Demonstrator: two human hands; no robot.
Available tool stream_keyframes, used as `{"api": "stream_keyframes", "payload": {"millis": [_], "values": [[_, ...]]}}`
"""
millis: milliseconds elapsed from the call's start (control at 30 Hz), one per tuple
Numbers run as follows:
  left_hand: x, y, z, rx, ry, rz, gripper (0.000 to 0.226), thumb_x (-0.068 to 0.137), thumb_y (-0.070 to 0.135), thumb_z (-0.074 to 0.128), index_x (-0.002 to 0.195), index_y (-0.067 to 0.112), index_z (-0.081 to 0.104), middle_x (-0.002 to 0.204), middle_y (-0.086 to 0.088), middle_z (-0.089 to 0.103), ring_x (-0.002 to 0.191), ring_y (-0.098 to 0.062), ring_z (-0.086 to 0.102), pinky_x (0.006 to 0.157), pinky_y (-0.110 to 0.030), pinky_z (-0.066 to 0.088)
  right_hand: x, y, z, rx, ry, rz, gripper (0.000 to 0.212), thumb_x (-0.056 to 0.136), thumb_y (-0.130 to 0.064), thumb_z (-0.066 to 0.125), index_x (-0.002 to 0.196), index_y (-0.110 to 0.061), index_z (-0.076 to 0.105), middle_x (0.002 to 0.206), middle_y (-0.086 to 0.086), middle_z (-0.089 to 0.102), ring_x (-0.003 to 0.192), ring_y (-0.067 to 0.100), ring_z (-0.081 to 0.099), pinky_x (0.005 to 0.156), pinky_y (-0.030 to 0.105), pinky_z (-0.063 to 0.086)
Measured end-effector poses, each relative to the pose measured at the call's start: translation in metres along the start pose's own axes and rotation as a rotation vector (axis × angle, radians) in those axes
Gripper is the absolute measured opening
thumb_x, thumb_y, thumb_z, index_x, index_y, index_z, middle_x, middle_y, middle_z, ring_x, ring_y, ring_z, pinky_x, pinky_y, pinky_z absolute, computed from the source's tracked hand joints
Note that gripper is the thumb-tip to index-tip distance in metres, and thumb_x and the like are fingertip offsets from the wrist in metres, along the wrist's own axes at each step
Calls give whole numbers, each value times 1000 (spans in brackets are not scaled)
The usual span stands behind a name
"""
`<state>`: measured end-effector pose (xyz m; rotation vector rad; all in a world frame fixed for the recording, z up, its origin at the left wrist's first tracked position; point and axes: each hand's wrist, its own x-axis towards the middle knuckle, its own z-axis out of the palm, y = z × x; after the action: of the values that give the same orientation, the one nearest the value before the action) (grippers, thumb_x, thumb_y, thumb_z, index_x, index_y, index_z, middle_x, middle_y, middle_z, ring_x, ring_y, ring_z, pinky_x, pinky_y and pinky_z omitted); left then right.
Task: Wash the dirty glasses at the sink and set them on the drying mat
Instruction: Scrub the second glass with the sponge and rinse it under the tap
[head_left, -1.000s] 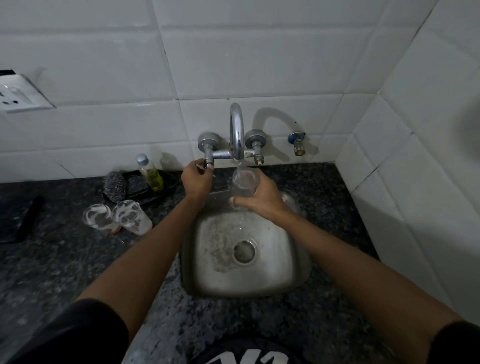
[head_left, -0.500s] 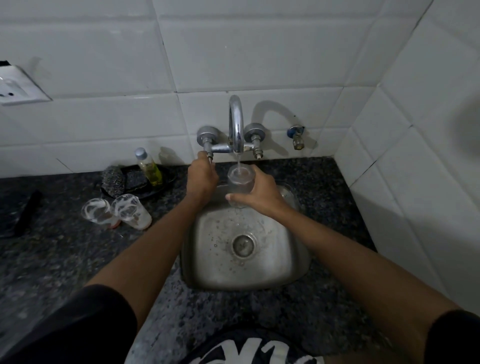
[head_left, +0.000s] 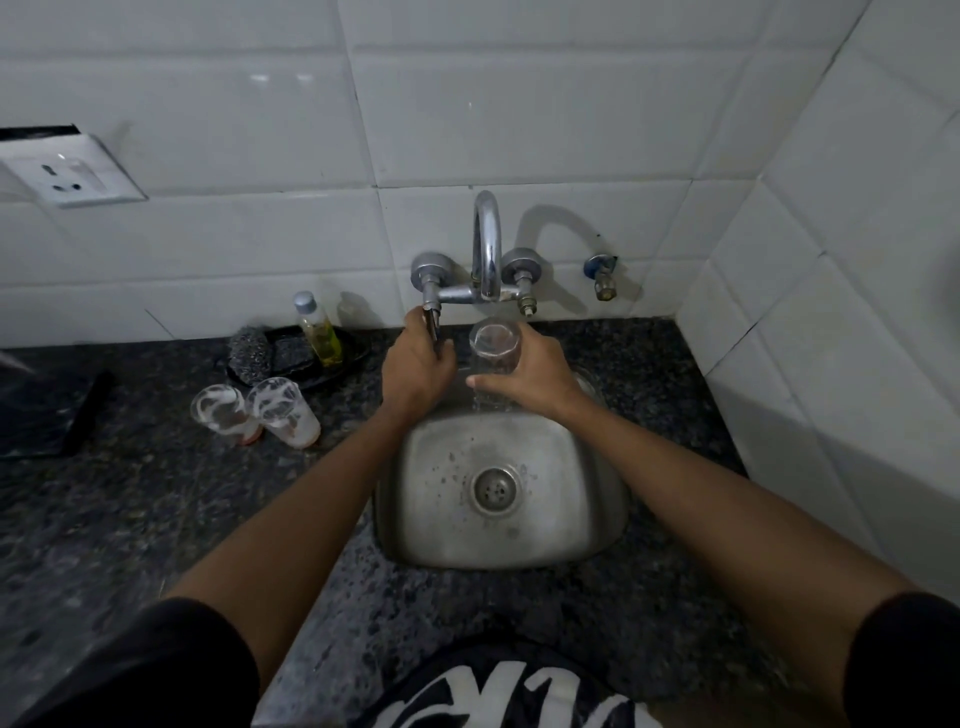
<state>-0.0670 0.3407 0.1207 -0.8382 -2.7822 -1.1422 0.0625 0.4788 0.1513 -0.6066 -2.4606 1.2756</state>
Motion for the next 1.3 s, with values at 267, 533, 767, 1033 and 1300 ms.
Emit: {"api": "stream_keyframes", "payload": {"millis": [267,533,767,1033,1300], "values": [[-18,-2,-13,43,-8,50,45,96,39,66,130,11,56,110,-12,73,98,-35,70,78,-44,56,-3,7,-1,-5,89,33,79,59,-46,98,126,-17,67,113,-4,77,103,10,73,96,38,60],[-26,0,-19,79,22,74,41,95,41,67,123,11,64,104,-11,75,94,-34,71,76,-43,58,-11,5,-3,-12,103,2,80,63,-47,97,130,-17,63,116,-4,75,106,10,72,96,37,60],[-32,1,-22,78,21,49,44,95,43,66,126,12,65,112,-12,76,104,-35,72,83,-46,58,-14,2,-2,-13,154,22,79,65,-51,96,128,-16,63,114,-4,75,102,10,72,92,35,61],[-35,2,-21,80,12,35,49,95,42,68,131,8,65,116,-15,76,107,-36,72,85,-44,57,-15,-1,-2,-27,207,27,73,69,-52,93,124,-16,61,112,-3,74,99,12,71,87,33,61],[-33,8,-18,70,10,25,50,96,44,66,132,9,65,117,-13,76,106,-34,72,87,-44,58,-14,2,-4,-35,232,14,70,70,-50,94,122,-16,61,112,-3,73,100,13,71,86,29,60]]}}
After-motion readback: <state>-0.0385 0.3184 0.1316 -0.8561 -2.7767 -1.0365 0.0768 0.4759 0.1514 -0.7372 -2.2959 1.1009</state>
